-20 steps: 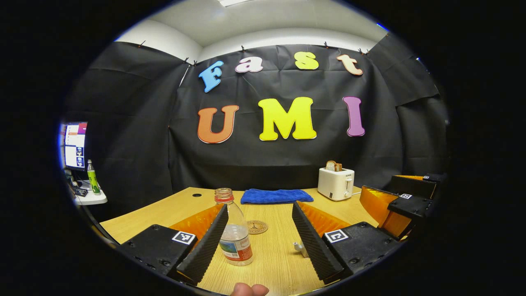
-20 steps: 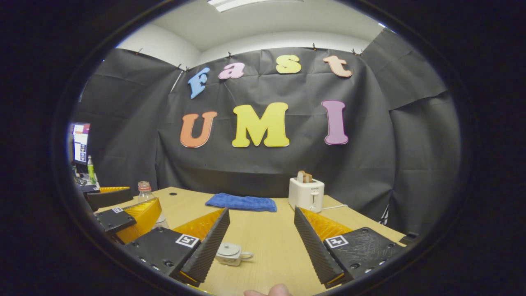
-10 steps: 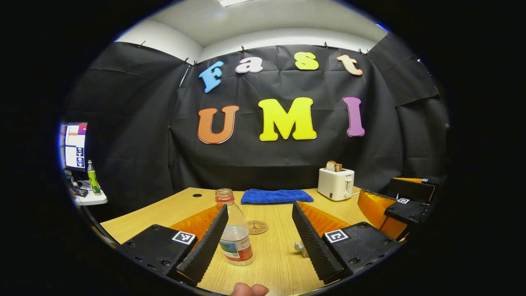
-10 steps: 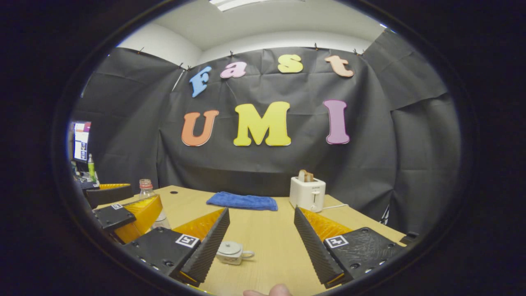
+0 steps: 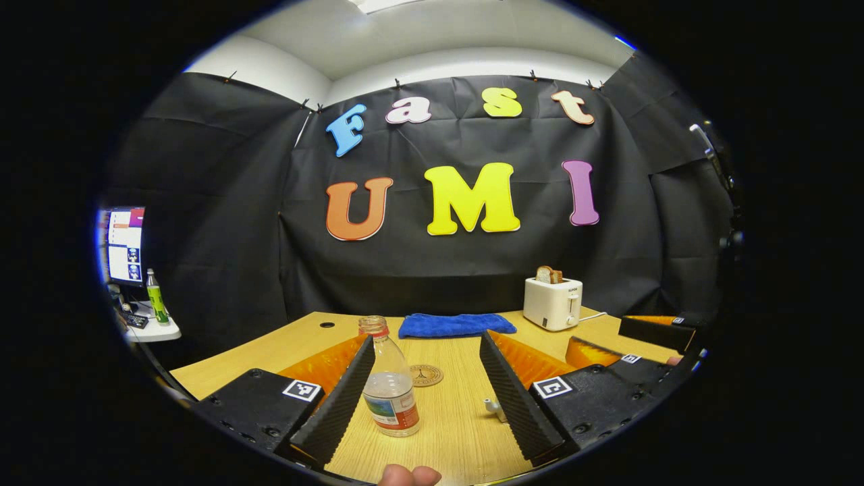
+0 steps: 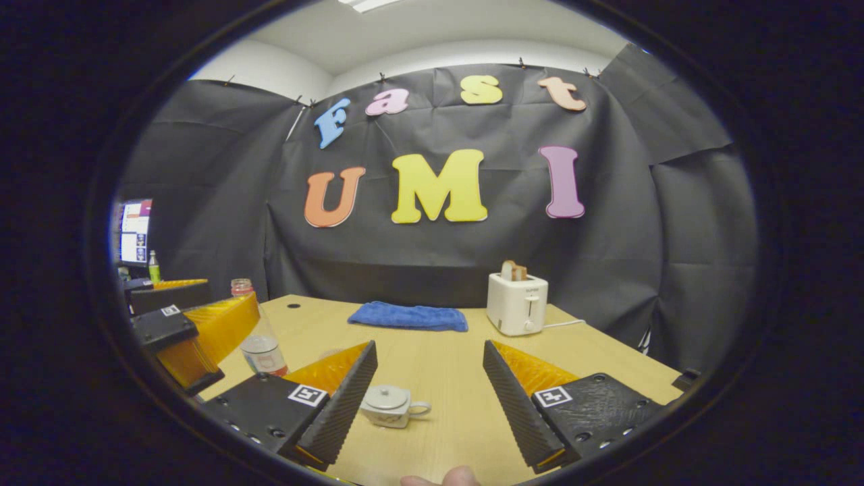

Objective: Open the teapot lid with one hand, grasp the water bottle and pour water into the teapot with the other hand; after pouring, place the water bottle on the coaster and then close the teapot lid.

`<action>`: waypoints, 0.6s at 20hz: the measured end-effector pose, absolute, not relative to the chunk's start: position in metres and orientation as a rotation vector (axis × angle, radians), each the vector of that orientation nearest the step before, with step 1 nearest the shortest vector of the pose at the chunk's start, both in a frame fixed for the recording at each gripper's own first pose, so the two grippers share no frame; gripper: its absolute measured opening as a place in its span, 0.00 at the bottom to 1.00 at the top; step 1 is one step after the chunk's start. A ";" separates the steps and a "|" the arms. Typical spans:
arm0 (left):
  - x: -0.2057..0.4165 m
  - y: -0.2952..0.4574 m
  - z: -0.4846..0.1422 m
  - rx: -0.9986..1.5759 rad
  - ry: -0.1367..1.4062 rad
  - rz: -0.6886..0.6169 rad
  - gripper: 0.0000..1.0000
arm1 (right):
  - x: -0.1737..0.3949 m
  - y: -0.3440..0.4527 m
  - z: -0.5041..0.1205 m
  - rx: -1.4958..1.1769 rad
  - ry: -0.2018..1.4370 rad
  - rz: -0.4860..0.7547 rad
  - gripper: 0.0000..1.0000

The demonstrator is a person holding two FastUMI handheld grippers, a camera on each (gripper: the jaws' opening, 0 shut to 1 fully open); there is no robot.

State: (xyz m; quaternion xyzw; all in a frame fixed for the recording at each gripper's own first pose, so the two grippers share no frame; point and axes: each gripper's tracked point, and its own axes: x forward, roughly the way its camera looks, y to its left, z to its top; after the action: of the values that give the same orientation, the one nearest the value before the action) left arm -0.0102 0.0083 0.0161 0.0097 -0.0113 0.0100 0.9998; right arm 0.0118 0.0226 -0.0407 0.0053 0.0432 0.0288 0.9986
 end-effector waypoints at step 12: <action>-0.050 0.073 0.008 0.020 0.002 0.150 0.98 | 0.057 0.069 -0.103 -0.002 0.196 0.106 0.96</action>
State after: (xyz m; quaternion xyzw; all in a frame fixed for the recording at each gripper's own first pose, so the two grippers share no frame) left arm -0.0495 0.0725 0.0076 0.0101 0.0009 0.0750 0.9971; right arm 0.0572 0.0693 -0.1027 -0.0011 0.0976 0.0530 0.9938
